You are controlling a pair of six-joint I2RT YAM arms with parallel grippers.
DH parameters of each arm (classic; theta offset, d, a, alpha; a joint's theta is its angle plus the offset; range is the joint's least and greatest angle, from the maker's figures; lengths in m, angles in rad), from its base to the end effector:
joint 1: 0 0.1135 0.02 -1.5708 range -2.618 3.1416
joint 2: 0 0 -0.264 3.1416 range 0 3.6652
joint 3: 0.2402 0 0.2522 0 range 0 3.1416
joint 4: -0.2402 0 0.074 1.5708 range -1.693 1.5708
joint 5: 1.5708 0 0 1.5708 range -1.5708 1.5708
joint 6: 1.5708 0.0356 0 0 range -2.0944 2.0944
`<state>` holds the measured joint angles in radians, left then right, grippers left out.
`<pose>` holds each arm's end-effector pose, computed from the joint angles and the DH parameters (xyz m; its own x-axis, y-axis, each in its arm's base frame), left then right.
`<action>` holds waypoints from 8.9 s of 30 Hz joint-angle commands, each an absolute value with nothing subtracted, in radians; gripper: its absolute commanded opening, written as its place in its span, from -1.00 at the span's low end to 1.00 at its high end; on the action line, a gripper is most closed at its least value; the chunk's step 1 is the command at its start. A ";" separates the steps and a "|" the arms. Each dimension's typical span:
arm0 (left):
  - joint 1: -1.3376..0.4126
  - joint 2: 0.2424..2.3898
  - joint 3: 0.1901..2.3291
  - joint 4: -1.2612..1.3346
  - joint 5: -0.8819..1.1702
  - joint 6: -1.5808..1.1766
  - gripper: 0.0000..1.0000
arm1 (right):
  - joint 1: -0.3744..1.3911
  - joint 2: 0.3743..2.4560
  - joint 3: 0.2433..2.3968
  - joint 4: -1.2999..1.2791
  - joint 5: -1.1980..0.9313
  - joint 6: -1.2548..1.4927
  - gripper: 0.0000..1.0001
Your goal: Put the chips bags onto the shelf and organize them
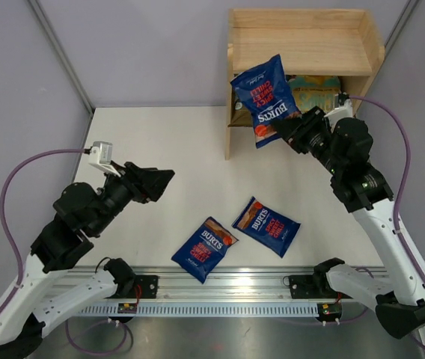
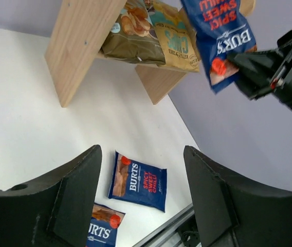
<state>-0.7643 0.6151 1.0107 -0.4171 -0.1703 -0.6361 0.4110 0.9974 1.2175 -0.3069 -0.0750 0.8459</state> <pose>0.0882 -0.0762 0.4133 -0.3450 -0.4803 -0.8064 0.4410 0.6754 -0.5910 0.1931 0.0871 0.4378 -0.4021 0.6390 -0.6557 -0.2500 0.6123 0.7501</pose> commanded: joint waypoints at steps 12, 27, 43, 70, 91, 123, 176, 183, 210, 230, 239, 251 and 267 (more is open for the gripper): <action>-0.761 0.542 1.181 -0.853 -0.114 -0.364 0.35 | 0.034 1.492 2.033 -0.660 -0.282 0.918 -0.78; -0.761 0.408 0.976 -0.807 -0.083 -0.275 0.32 | -0.130 1.802 2.425 -0.867 -0.241 0.862 -0.49; -0.761 0.330 0.888 -0.759 -0.075 -0.307 0.10 | -0.210 1.720 2.335 -0.858 -0.253 0.913 -0.17; -0.762 0.282 0.870 -0.752 -0.104 -0.331 0.06 | -0.279 1.766 2.287 -0.767 -0.276 1.061 -0.35; -0.761 0.607 0.913 -0.770 -0.173 -0.426 0.98 | -0.337 1.479 1.974 -0.753 -0.275 0.876 0.99; -0.805 1.494 0.766 -0.477 0.265 -0.469 0.20 | -0.051 0.548 0.835 -0.098 -1.140 0.796 0.97; -0.859 0.591 0.748 -0.281 -0.087 -0.844 -0.40 | 0.985 1.004 0.638 0.439 -0.277 0.612 -0.66; -0.859 0.499 0.750 -0.152 0.255 -0.557 0.81 | 0.973 0.864 0.672 0.327 -0.544 0.541 -0.72; -0.859 0.485 0.722 0.078 0.394 -0.603 -0.74 | 0.937 0.757 0.833 0.025 -0.384 0.529 0.99; -0.859 0.614 0.626 0.546 0.158 -0.879 -0.82 | 0.939 0.759 0.448 0.906 -0.272 0.911 0.79; -0.859 0.618 0.597 0.543 0.101 -0.884 -0.82 | 0.939 0.758 0.443 0.957 -0.238 0.822 0.77; -0.859 0.679 0.569 0.662 0.159 -0.951 -0.82 | 0.940 0.712 0.443 0.861 -0.137 0.838 0.72; -0.859 0.680 0.581 0.574 0.091 -0.940 -0.71 | 0.939 0.753 0.439 0.888 -0.014 0.805 -0.57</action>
<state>-0.8570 0.7261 0.5640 0.5697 0.1509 -0.9607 0.9409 0.7792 0.4511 0.8188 -0.1040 0.8433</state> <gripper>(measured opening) 0.242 0.251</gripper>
